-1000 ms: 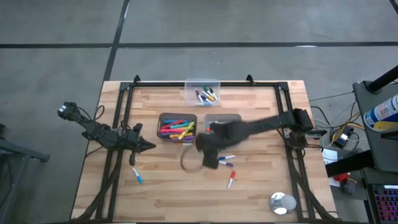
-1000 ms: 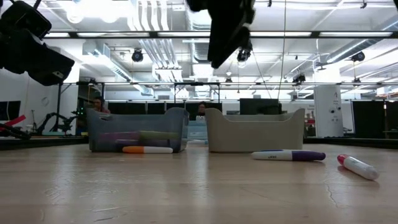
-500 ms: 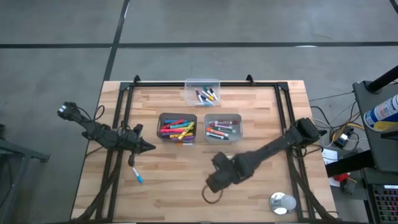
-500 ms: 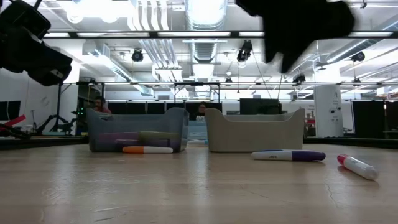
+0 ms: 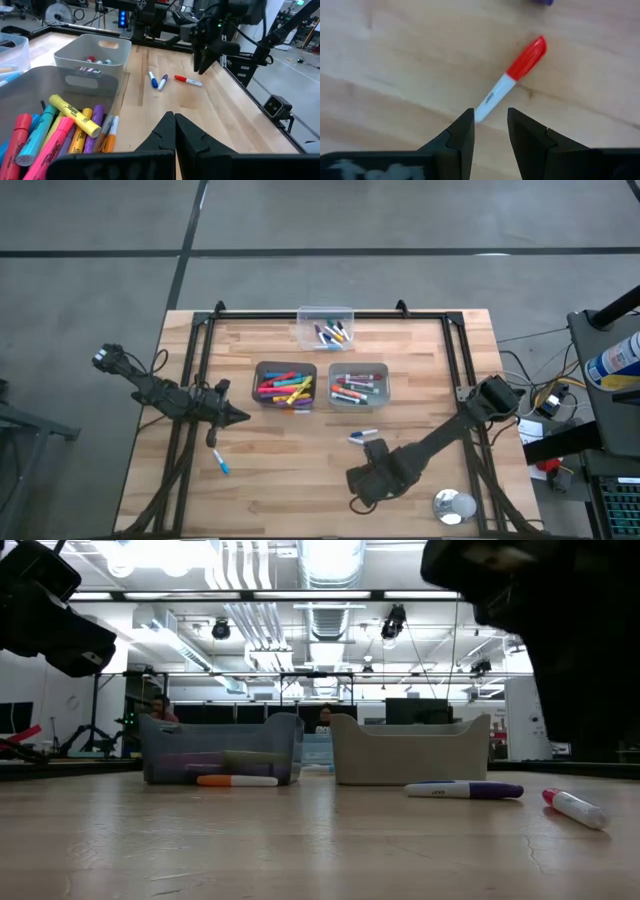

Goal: Pick & Place Markers
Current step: Put the small red highlighter pen into the transparent bin

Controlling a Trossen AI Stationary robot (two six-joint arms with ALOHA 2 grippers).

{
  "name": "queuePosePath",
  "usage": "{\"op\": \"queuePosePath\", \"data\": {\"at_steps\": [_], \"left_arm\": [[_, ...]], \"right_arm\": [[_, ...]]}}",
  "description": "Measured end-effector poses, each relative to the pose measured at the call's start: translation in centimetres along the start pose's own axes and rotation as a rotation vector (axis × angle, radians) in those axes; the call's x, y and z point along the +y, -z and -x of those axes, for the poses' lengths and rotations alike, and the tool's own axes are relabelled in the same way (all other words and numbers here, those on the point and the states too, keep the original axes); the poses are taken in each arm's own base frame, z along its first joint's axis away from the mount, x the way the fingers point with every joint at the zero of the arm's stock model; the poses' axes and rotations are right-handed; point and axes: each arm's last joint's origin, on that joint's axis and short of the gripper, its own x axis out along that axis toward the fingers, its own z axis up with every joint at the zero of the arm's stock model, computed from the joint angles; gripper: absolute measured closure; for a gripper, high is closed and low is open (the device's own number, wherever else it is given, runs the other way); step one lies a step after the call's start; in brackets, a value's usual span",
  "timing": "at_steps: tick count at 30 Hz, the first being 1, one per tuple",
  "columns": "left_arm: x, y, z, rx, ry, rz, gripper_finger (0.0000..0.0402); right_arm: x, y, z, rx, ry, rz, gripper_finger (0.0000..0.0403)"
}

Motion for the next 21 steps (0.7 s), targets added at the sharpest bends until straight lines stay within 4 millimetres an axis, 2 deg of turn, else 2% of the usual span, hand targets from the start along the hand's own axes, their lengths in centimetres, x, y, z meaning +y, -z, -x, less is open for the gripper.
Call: {"op": "queuePosePath", "data": {"at_steps": [11, 21], "left_arm": [[0.0, 0.0, 0.0, 0.000, 0.000, -0.009, 0.0401], [0.0, 0.0, 0.0, -0.001, 0.000, -0.010, 0.0401]], "right_arm": [[-0.9, -1.1, -2.7, 0.005, -0.022, -0.030, 0.0303], [-2.0, -1.3, -3.8, 0.052, 0.021, -0.013, 0.0314]]}}
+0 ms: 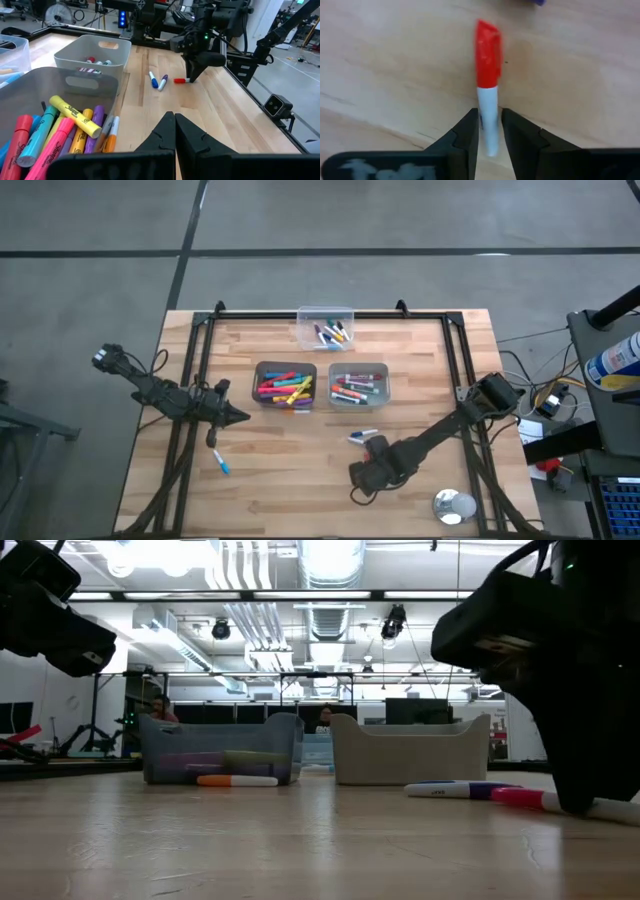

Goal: Pick & Place Markers
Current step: Put the small red highlighter pen into the transparent bin

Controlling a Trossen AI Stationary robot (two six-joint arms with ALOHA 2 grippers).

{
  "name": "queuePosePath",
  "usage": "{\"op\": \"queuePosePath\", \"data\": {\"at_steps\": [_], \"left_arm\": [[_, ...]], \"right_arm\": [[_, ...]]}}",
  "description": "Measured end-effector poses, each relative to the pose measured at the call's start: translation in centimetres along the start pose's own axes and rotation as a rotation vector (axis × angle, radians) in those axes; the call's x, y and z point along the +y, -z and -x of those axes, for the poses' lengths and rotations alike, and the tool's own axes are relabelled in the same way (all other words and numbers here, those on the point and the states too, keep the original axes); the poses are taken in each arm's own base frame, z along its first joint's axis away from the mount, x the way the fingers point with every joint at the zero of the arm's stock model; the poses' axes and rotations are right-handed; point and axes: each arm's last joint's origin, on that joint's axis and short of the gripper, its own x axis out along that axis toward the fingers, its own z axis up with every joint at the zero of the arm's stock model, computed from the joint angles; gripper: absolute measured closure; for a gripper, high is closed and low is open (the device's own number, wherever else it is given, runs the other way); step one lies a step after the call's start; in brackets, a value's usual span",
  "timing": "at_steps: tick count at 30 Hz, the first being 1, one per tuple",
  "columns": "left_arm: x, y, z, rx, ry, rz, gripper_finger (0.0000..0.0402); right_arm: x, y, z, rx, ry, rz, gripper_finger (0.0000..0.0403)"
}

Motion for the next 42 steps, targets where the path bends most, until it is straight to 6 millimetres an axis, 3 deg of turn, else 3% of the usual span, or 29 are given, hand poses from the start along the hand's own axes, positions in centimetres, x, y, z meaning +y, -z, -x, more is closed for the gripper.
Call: {"op": "queuePosePath", "data": {"at_steps": [12, 23, 35, 42], "left_arm": [[0.0, 0.0, 0.0, 0.000, 0.000, -0.009, 0.0401], [0.0, 0.0, 0.0, 0.000, 0.000, -0.019, 0.0401], [0.0, 0.0, 0.0, 0.000, 0.000, -0.013, 0.0401], [0.0, 0.0, 0.0, 0.000, 0.000, 0.001, 0.0401]], "right_arm": [[0.3, -1.1, -0.3, -0.018, -0.018, 0.189, 0.0381], [4.3, -3.5, 0.6, -0.168, -0.270, 0.361, 0.0382], [9.5, -10.9, 5.8, -0.343, -0.380, 0.591, 0.0387], [10.8, -16.3, 8.9, -0.440, -0.375, 0.638, 0.0397]]}}
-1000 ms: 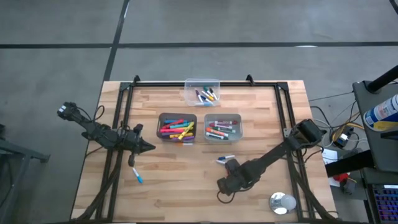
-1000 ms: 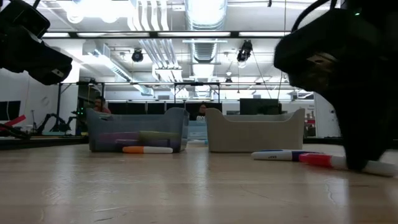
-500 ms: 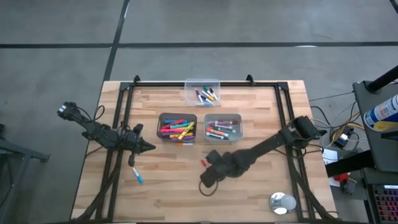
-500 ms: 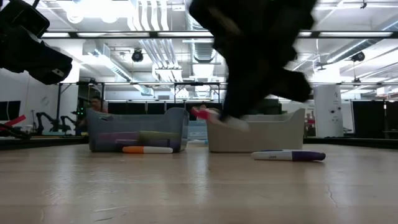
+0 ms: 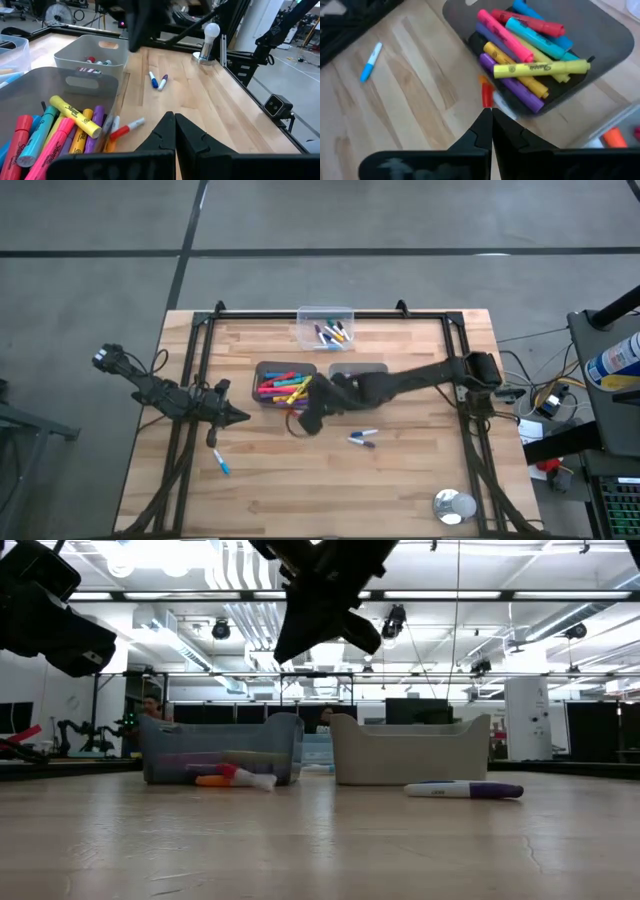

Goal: Pick & Place Markers
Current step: Put the small red highlighter pen into the transparent bin

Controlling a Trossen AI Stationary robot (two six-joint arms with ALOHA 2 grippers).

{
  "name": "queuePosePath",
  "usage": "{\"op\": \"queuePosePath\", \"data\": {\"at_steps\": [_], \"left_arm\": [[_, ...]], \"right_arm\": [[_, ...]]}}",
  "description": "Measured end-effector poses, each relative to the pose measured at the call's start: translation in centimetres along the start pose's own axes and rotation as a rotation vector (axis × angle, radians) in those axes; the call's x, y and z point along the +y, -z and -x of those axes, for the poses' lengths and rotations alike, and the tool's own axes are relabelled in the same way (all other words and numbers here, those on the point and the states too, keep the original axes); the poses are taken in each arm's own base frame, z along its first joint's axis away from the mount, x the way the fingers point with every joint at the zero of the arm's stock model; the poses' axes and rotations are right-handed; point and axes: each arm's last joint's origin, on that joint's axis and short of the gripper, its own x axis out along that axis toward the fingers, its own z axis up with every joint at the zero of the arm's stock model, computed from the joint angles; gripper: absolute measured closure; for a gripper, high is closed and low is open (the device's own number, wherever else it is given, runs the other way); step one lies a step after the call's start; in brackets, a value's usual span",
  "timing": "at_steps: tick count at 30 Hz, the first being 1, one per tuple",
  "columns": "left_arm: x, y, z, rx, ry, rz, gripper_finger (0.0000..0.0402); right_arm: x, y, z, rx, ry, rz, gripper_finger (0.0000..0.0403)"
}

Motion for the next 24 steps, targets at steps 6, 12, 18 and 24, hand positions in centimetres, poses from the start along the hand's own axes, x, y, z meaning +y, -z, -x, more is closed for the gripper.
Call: {"op": "queuePosePath", "data": {"at_steps": [6, 12, 18, 24], "left_arm": [[0.0, 0.0, 0.0, 0.000, 0.000, 0.000, 0.0401], [0.0, 0.0, 0.0, 0.000, 0.000, 0.000, 0.0401], [0.0, 0.0, 0.0, 0.000, 0.000, -0.001, 0.0401], [0.0, 0.0, 0.0, 0.000, 0.000, -0.006, 0.0401]], "right_arm": [[-0.1, -0.5, -0.2, 0.006, -0.050, -0.011, 0.0396], [2.5, 1.9, -0.8, -0.099, -0.193, 0.138, 0.0394], [4.4, 4.8, -4.2, -0.131, -0.242, 0.233, 0.0354], [3.7, 6.4, -7.5, -0.112, -0.175, 0.292, 0.0291]]}}
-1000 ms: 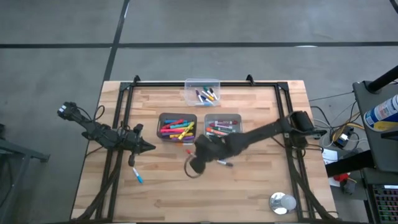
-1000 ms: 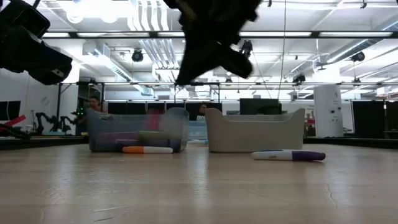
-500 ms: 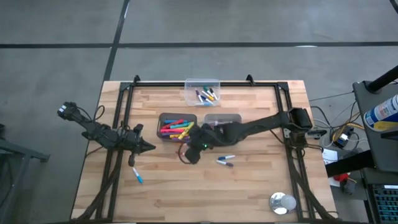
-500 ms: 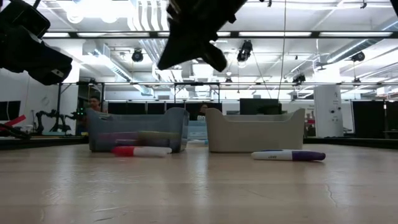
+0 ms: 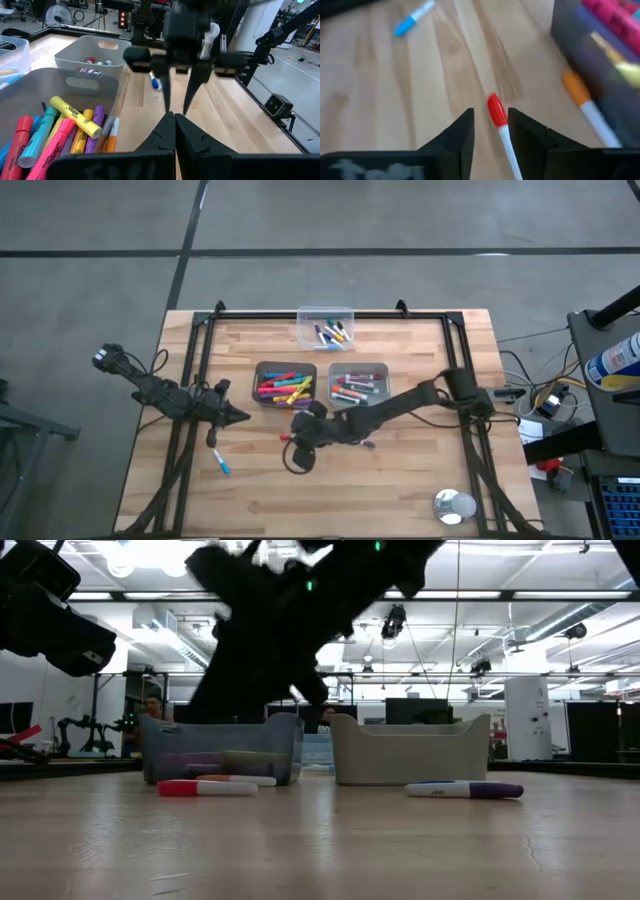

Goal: Pick & Place Markers
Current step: Put the small red highlighter pen into the transparent bin

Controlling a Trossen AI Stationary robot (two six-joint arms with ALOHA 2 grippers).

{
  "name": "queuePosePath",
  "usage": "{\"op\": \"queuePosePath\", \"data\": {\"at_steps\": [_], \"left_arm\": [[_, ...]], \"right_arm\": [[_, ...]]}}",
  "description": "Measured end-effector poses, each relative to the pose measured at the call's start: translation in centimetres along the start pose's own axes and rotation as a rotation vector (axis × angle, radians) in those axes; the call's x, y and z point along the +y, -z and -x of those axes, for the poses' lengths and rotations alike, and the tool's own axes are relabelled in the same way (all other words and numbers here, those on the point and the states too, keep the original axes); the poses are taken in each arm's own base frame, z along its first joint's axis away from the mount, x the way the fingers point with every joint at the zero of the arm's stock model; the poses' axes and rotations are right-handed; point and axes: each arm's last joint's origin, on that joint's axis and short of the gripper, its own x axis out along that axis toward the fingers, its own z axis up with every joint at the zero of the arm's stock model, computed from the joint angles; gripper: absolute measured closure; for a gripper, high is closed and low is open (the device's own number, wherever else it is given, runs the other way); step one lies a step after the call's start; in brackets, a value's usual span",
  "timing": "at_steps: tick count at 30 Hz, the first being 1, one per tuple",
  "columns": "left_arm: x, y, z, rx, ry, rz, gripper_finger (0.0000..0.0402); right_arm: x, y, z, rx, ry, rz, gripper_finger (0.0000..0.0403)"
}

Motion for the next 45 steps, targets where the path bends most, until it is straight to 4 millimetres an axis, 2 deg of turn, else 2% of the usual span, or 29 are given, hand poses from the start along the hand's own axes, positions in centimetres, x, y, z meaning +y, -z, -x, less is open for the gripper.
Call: {"op": "queuePosePath", "data": {"at_steps": [4, 11, 20, 28, 33, 38, 45], "left_arm": [[0.0, 0.0, 0.0, 0.000, 0.000, 0.000, 0.0401], [0.0, 0.0, 0.0, 0.000, 0.000, -0.006, 0.0401], [0.0, 0.0, 0.0, 0.000, 0.000, -0.006, 0.0401], [0.0, 0.0, 0.0, 0.000, 0.000, -0.006, 0.0401], [0.0, 0.0, 0.0, 0.000, 0.000, -0.006, 0.0401], [0.0, 0.0, 0.0, 0.000, 0.000, -0.006, 0.0401], [0.0, 0.0, 0.0, 0.001, 0.000, -0.013, 0.0401]], "right_arm": [[-0.4, 1.6, -1.6, 0.049, 0.026, 0.029, 0.0280], [-0.6, 3.1, -3.0, 0.078, 0.030, 0.210, 0.0290], [-0.9, 3.9, -3.8, 0.098, 0.038, 0.219, 0.0312], [-1.1, 4.4, -3.7, 0.114, 0.020, 0.214, 0.0331], [-1.0, 4.9, -3.6, 0.139, -0.010, 0.127, 0.0347], [-0.2, 5.5, -3.3, 0.155, -0.023, 0.056, 0.0366], [1.8, 5.8, -2.9, 0.160, -0.078, 0.048, 0.0371]]}}
